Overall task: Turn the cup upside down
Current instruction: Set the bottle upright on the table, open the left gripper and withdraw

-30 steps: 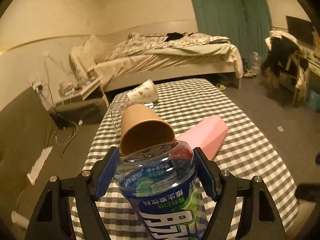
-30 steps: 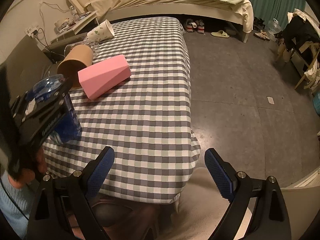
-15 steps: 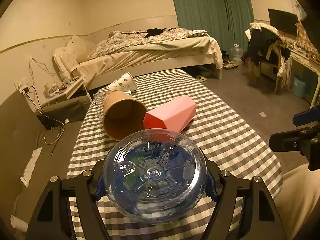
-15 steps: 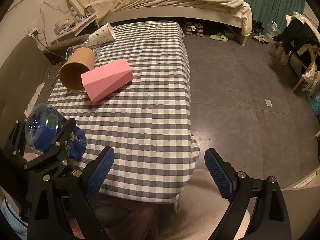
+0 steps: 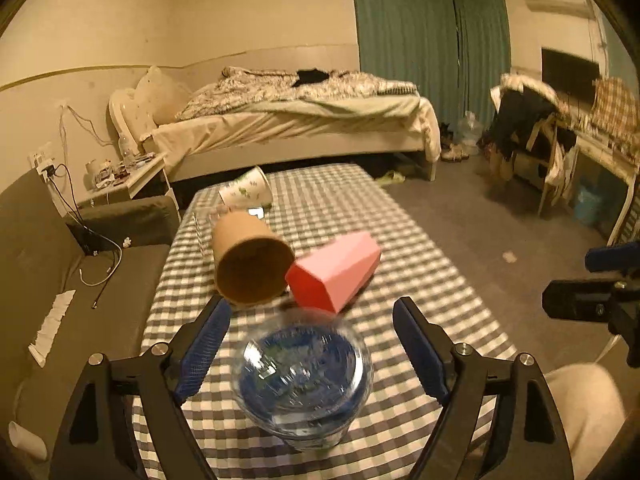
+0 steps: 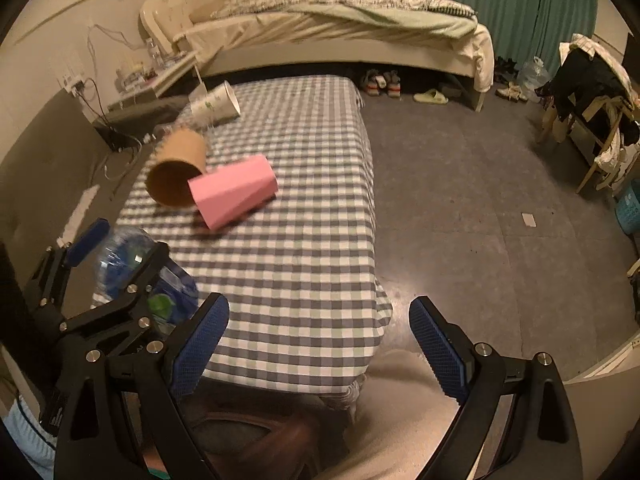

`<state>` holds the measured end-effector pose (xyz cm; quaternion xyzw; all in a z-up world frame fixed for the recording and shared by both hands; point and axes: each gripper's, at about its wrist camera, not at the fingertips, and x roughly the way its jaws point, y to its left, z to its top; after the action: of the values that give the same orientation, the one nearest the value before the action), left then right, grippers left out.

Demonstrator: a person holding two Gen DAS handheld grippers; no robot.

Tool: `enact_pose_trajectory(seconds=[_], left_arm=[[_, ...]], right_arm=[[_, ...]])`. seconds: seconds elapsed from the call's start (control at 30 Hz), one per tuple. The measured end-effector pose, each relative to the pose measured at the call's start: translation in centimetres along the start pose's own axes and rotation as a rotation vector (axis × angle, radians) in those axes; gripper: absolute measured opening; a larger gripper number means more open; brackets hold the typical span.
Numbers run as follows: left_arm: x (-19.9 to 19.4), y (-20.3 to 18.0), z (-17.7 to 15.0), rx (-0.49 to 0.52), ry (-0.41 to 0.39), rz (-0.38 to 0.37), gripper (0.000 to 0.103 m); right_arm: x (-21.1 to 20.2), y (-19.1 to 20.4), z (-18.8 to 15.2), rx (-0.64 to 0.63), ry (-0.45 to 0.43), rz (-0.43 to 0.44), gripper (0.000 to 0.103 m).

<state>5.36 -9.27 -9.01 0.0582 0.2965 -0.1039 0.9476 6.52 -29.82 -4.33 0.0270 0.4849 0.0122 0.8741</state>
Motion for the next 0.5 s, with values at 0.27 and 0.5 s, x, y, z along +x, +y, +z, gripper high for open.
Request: enact_pose_trajectory(seconds=[0.27,0.5], left_arm=[[-5.0,2.7,3.3,-0.082,-0.080,-0.005,0.087],[-9.5,6.8,4.3,-0.137,-0.060,0.087,0.093]], right_arm=[[-5.2,1.6,0.5,-0.008,-0.112,-0.006,0.092],[-9.5,3.9,-0.3,-0.027,-0.237,0.032,0.092]])
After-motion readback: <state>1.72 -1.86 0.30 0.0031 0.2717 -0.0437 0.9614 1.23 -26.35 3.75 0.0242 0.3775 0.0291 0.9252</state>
